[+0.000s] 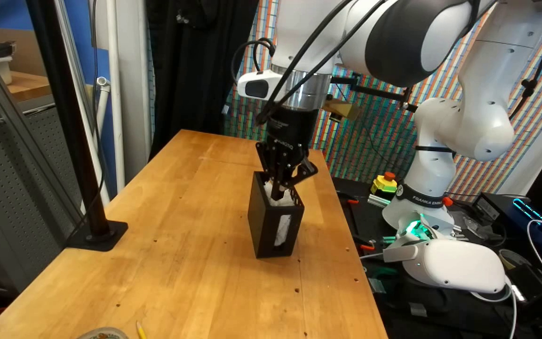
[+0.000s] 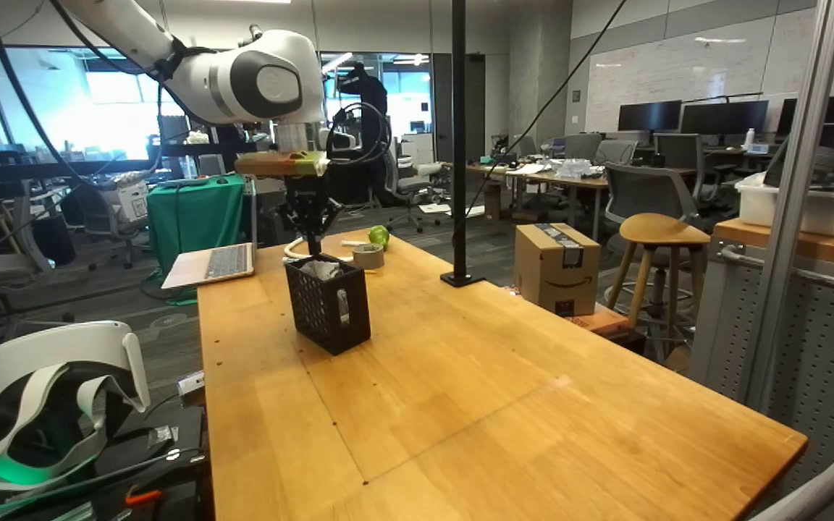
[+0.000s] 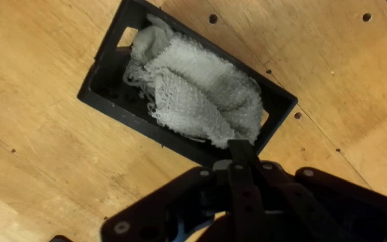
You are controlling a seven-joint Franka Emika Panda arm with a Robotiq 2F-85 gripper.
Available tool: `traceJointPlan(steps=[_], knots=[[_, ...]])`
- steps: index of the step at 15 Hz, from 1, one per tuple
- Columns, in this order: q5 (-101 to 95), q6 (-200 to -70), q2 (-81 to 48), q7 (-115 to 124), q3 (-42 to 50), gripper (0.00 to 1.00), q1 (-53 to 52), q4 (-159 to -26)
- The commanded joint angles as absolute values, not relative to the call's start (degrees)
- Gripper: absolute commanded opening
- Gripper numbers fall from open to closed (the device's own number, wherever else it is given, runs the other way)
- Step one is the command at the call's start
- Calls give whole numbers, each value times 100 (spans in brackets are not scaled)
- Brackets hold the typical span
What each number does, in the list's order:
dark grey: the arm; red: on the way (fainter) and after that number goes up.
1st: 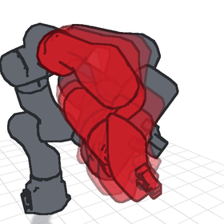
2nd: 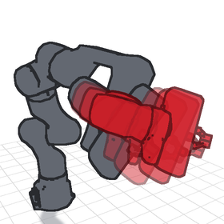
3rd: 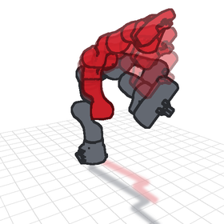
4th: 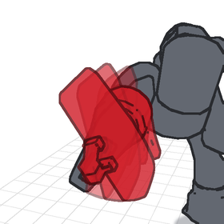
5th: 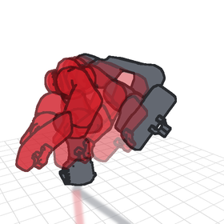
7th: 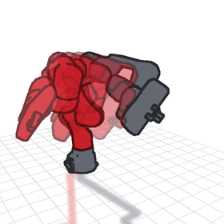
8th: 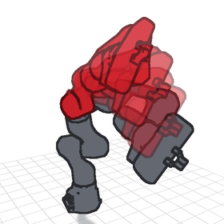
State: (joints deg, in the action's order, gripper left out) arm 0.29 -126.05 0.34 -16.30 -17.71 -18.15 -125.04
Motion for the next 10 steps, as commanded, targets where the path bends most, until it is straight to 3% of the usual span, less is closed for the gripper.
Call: traceJointPlan(steps=[1, 10], knots=[[368, -13146, 185, -1776, -1704, 3, -1738, -12718], [-1220, -12365, 596, -1044, -1744, 3, -1726, -12773]])
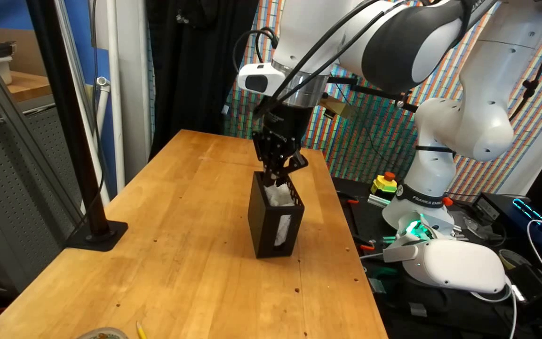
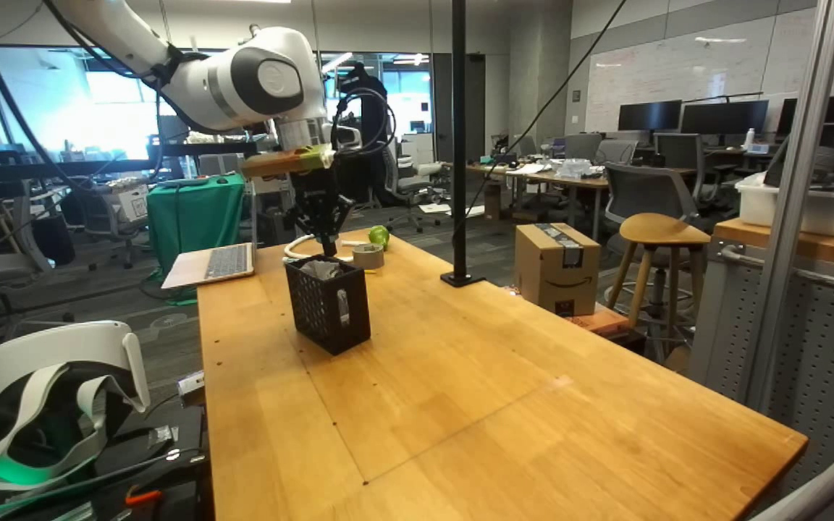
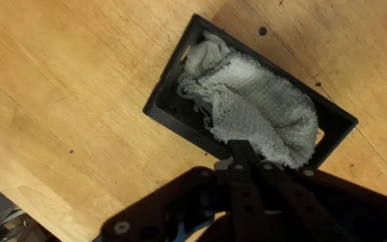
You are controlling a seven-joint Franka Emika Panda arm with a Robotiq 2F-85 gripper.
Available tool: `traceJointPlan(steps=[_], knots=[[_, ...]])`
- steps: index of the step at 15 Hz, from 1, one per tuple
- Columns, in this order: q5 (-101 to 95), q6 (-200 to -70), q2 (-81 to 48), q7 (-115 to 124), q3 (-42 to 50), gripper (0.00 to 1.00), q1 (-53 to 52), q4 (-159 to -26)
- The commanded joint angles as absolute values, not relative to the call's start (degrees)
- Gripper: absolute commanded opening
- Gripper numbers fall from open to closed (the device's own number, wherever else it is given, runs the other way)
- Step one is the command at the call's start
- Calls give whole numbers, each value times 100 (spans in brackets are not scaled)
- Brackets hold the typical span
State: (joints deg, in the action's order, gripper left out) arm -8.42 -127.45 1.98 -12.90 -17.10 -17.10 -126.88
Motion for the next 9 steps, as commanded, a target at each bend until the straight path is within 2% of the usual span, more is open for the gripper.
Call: traceJointPlan(steps=[1, 5, 6, 7, 9], knots=[[-1285, -12272, 655, -1017, -1759, 4, -1736, -12770], [-1352, -11995, 764, -1013, -1815, 4, -1770, -12735], [-1317, -11960, 779, -1014, -1823, 29, -1776, -12727], [-1206, -11928, 791, -1171, -1816, 29, -1793, -12718], [-734, -11968, 824, -2287, -1754, 40, -1899, -12670]])
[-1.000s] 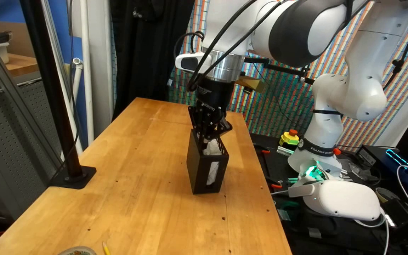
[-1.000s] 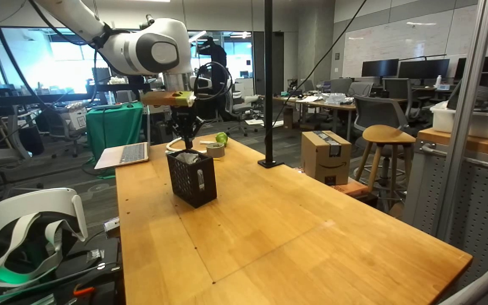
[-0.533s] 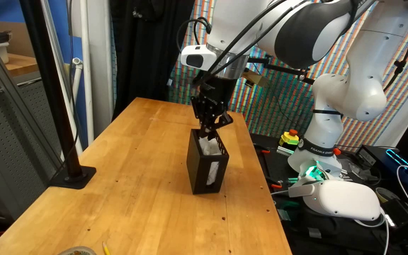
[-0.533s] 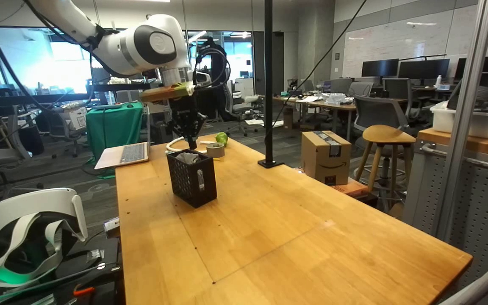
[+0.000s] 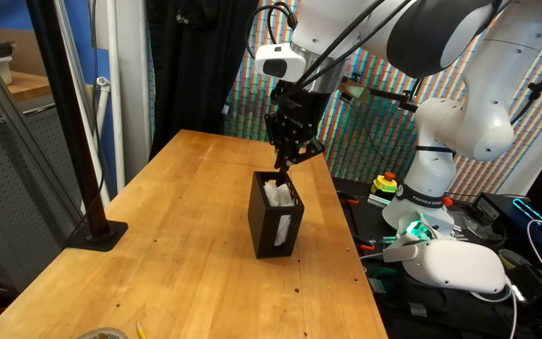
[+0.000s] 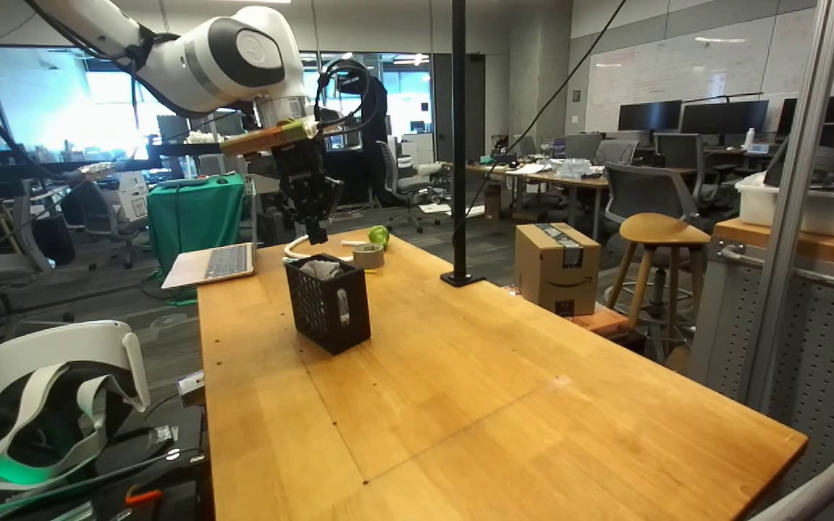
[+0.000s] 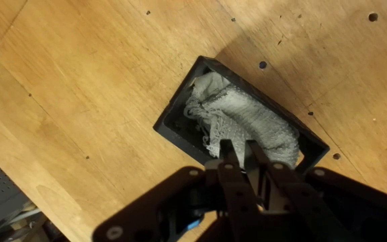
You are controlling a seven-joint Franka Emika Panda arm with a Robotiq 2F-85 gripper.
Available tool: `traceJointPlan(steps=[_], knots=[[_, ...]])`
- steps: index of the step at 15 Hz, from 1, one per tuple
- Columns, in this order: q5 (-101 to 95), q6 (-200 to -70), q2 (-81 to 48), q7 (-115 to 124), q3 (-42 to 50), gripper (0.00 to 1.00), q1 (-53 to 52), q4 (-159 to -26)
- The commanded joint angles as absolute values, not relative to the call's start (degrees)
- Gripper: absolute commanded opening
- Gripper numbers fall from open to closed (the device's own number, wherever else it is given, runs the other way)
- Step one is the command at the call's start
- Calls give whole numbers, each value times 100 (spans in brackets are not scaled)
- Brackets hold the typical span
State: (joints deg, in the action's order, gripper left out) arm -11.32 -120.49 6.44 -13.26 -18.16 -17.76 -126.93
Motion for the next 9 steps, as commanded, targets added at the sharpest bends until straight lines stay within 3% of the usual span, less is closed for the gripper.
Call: traceJointPlan(steps=[1, 3, 4, 5, 6, 7, 9], knots=[[-627, -11877, 858, -2615, -1754, 48, -1930, -12659], [-358, -11899, 1015, -3335, -1719, 64, -1996, -12797], [-234, -11880, 1077, -3673, -1712, 65, -2040, -12841], [-128, -11843, 1114, -4020, -1700, 27, -2084, -12863], [-35, -11799, 1134, -4349, -1697, 34, -2121, -12872], [57, -11754, 1152, -4678, -1693, 34, -2158, -12875], [243, -11569, 1143, -5294, -1693, 19, -2232, -12824]])
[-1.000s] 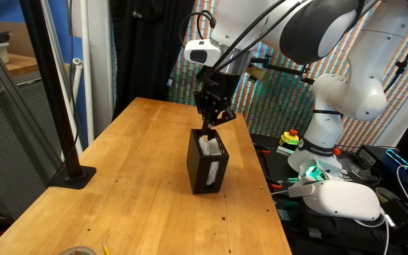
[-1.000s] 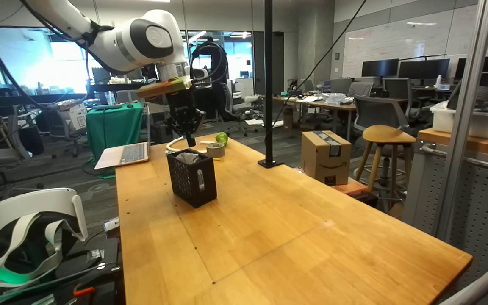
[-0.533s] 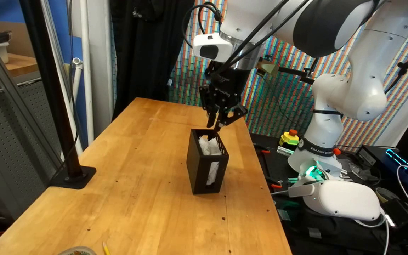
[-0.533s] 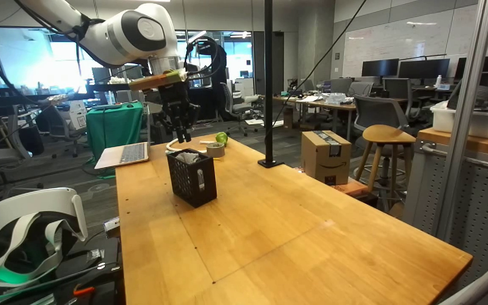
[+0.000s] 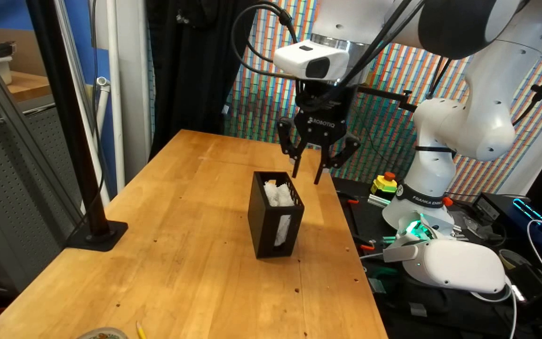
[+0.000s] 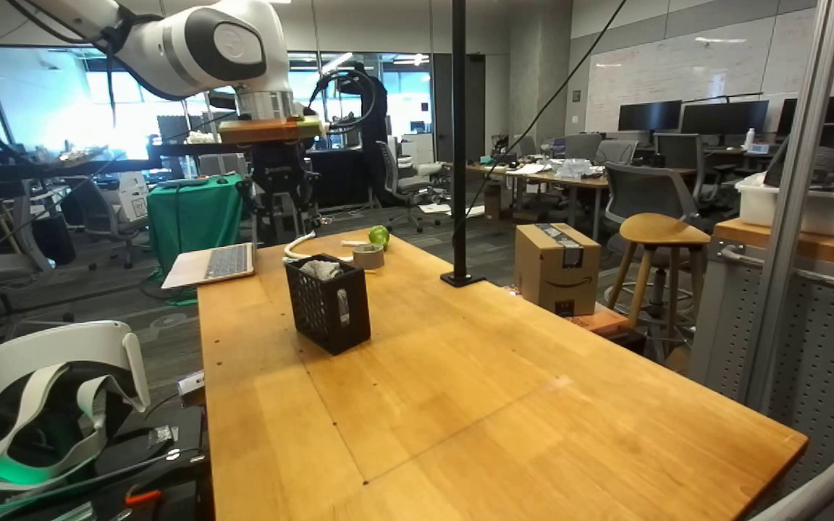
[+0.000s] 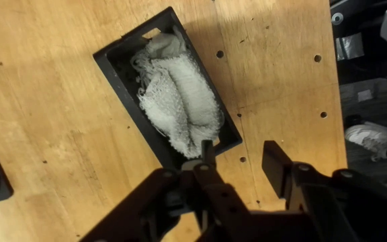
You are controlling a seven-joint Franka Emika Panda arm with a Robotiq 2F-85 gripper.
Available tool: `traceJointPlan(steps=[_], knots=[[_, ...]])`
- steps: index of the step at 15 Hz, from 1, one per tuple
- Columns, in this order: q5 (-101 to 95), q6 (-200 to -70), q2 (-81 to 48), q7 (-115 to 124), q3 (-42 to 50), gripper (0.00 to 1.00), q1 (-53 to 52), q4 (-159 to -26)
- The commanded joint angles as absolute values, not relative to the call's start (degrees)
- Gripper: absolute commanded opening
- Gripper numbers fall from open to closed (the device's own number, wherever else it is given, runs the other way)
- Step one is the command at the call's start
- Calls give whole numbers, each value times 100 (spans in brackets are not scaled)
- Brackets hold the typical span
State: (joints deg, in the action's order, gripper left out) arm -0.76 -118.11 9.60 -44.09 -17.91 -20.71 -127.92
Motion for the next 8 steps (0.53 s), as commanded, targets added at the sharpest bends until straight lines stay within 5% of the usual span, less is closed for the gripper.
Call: traceJointPlan(steps=[1, 2, 8], knots=[[312, -11416, 1107, -5564, -1705, 11, -2266, -12774], [372, -11190, 1054, -5753, -1725, 3, -2288, -12698], [306, -11739, 1035, -4748, -1842, 1, -2222, -12811]])
